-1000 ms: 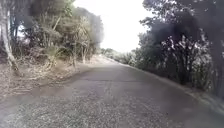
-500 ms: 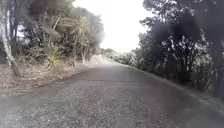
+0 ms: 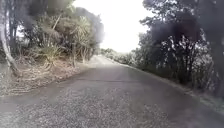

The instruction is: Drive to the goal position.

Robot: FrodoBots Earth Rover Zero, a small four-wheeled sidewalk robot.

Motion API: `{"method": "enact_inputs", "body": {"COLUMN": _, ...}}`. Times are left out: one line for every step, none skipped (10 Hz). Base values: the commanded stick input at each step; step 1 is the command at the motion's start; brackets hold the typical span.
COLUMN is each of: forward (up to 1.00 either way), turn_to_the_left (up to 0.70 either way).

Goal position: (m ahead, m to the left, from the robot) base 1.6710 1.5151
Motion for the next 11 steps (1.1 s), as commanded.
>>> {"method": "enact_inputs", "body": {"forward": 0.07, "turn_to_the_left": 0.00}}
{"method": "enact_inputs", "body": {"forward": 0.07, "turn_to_the_left": 0.00}}
{"method": "enact_inputs", "body": {"forward": 0.07, "turn_to_the_left": 0.00}}
{"method": "enact_inputs", "body": {"forward": 0.07, "turn_to_the_left": 0.00}}
{"method": "enact_inputs", "body": {"forward": 0.07, "turn_to_the_left": 0.00}}
{"method": "enact_inputs", "body": {"forward": 0.07, "turn_to_the_left": 0.00}}
{"method": "enact_inputs", "body": {"forward": 0.07, "turn_to_the_left": 0.00}}
{"method": "enact_inputs", "body": {"forward": 0.06, "turn_to_the_left": 0.00}}
{"method": "enact_inputs", "body": {"forward": 0.06, "turn_to_the_left": 0.00}}
{"method": "enact_inputs", "body": {"forward": 0.06, "turn_to_the_left": 0.00}}
{"method": "enact_inputs", "body": {"forward": 0.06, "turn_to_the_left": 0.00}}
